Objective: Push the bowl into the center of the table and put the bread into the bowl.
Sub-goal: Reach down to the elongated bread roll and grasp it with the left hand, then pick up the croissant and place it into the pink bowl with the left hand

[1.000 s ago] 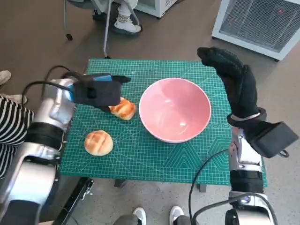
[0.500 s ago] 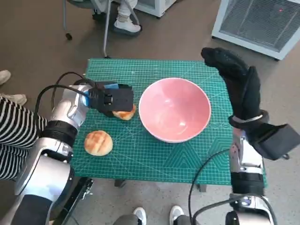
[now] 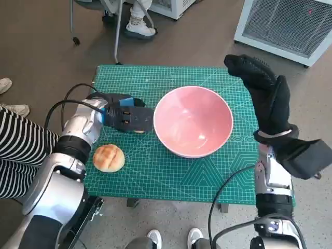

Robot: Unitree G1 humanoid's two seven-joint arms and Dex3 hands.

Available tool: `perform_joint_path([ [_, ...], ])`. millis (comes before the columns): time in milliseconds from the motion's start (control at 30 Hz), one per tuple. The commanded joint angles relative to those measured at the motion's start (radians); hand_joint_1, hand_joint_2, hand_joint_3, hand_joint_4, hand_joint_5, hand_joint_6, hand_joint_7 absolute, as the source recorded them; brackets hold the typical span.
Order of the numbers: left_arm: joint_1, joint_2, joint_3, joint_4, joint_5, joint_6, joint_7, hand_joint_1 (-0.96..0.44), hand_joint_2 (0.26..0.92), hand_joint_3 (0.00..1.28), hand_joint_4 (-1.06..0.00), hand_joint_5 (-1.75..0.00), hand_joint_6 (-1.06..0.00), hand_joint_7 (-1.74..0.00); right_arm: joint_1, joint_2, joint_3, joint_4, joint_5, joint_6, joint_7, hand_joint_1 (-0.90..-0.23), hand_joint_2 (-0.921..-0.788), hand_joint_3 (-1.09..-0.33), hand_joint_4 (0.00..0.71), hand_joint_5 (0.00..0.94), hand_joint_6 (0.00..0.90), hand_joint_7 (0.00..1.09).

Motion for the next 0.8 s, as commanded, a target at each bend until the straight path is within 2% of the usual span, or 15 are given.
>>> perform_joint_path([
  [33,0.021,0.017,-0.015,0.024,0.020,-0.029,0.045,-0.18,0.895,0.09,-0.74,-0.40,-0.64,-0.91,0.034,-0.005,-0.007,-0.004,0.019,0.024,-0.004,-0.732,-0.921,-0.728,0.171,0.007,0.001,0.59],
  [67,0.022,0.021,-0.013,0.025,0.018,-0.036,0.052,-0.12,0.904,0.09,-0.71,-0.68,-0.62,-1.03,0.035,-0.005,-0.006,-0.006,0.020,0.025,-0.005,-0.731,-0.921,-0.728,0.171,0.007,0.001,0.59],
  [100,0.022,0.024,-0.012,0.027,0.016,-0.041,0.057,-0.07,0.910,0.08,-0.70,-0.84,-0.62,-1.10,0.035,-0.005,-0.006,-0.007,0.021,0.027,-0.005,-0.729,-0.921,-0.728,0.170,0.006,0.001,0.59],
  [133,0.022,0.025,-0.012,0.028,0.015,-0.044,0.059,-0.05,0.914,0.08,-0.69,-0.94,-0.62,-1.14,0.036,-0.005,-0.006,-0.008,0.021,0.028,-0.005,-0.727,-0.921,-0.728,0.170,0.006,0.001,0.59],
  [200,0.024,0.033,-0.001,0.030,0.004,-0.057,0.066,-0.02,0.917,0.07,-0.69,-1.02,-0.63,-1.18,0.036,-0.004,-0.006,-0.007,0.023,0.029,-0.005,-0.725,-0.921,-0.728,0.170,0.006,0.001,0.59],
  [800,-0.036,0.092,0.119,-0.006,-0.095,-0.125,0.049,0.00,0.920,0.06,-0.69,-1.11,-0.64,-1.21,0.031,-0.002,-0.003,0.007,0.030,0.025,-0.002,-0.717,-0.921,-0.729,0.173,0.006,0.002,0.58],
])
